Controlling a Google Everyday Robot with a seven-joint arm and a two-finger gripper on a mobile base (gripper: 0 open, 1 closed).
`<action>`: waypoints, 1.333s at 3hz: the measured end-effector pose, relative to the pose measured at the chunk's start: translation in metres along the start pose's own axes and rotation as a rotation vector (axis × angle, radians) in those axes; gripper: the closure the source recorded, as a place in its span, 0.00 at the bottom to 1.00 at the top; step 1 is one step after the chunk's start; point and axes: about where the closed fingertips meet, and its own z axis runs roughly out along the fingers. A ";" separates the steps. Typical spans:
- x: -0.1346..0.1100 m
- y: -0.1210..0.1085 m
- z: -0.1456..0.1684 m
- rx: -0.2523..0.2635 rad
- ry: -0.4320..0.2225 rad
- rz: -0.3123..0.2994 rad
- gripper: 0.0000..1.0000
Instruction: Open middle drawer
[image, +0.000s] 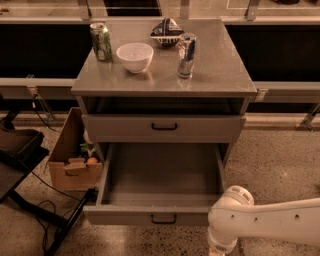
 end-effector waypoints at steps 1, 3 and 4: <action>-0.007 0.004 -0.036 0.114 -0.018 -0.051 0.00; -0.035 -0.027 -0.116 0.293 -0.093 -0.172 0.00; -0.044 -0.060 -0.116 0.296 -0.095 -0.190 0.00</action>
Offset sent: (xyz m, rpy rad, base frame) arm 0.0457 0.0305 0.1608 -0.0041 -0.4082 0.2191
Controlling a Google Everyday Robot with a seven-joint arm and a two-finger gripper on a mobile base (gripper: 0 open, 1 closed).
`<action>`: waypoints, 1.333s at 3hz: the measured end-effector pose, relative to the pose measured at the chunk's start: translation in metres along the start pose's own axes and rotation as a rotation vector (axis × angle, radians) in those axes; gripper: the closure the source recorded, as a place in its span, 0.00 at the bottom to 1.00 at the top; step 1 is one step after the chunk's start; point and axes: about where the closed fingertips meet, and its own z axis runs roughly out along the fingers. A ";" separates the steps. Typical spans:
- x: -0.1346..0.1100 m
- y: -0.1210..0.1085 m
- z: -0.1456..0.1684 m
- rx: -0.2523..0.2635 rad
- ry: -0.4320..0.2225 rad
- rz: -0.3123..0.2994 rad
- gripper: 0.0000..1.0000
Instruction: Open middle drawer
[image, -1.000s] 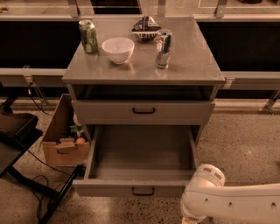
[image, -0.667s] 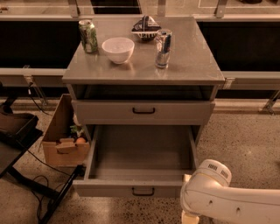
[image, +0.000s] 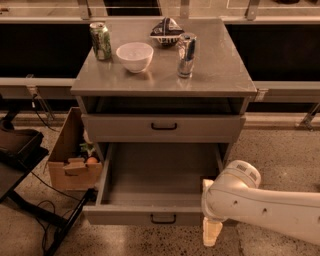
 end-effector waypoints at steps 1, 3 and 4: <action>0.013 -0.029 0.039 -0.045 0.028 0.033 0.00; 0.037 -0.038 0.092 -0.122 0.058 0.107 0.00; 0.035 -0.023 0.117 -0.168 0.041 0.108 0.00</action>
Offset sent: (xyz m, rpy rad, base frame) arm 0.0794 -0.0619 -0.1263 -0.0263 0.2114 -0.1862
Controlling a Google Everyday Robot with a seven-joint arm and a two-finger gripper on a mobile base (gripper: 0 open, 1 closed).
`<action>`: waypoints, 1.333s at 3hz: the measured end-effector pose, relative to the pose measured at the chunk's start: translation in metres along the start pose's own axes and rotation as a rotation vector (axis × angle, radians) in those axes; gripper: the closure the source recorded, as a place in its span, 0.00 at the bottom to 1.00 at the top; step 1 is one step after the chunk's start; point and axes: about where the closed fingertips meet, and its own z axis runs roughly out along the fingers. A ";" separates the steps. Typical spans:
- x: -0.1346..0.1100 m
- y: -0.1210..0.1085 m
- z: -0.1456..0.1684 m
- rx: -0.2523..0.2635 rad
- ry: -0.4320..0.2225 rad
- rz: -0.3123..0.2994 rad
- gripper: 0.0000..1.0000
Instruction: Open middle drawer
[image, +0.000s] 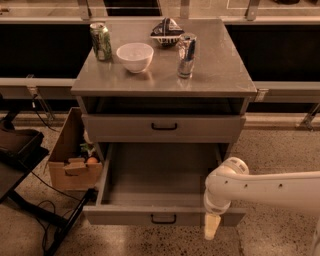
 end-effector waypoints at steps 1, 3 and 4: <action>0.003 0.010 0.028 -0.043 -0.010 0.003 0.00; 0.005 0.035 0.022 -0.086 0.001 0.007 0.26; 0.017 0.064 0.019 -0.131 0.020 0.033 0.50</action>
Offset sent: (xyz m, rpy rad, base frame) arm -0.0066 -0.0002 -0.0261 0.0170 0.0349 -0.0007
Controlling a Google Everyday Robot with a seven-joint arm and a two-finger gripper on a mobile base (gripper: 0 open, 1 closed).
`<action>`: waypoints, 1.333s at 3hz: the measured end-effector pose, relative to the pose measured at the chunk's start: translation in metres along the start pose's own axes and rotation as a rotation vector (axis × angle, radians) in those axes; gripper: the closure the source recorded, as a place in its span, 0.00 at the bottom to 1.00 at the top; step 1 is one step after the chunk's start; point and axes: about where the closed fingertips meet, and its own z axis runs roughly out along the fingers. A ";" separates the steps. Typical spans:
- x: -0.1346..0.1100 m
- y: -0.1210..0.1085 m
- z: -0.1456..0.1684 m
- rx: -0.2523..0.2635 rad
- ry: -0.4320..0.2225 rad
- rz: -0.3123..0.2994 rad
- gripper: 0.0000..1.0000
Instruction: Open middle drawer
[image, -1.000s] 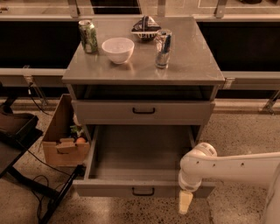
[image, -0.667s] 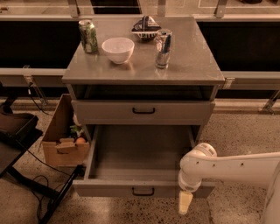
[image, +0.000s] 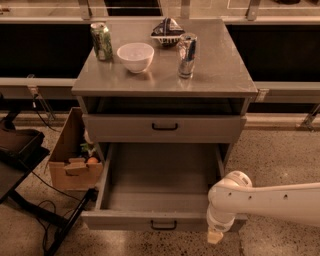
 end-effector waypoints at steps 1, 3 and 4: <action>0.005 0.006 -0.001 -0.011 0.008 0.008 0.73; 0.019 0.030 -0.002 -0.036 0.027 0.043 1.00; 0.019 0.030 -0.002 -0.036 0.027 0.043 1.00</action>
Offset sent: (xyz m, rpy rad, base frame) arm -0.1908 -0.0475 0.0173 -0.0872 0.2292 -0.1876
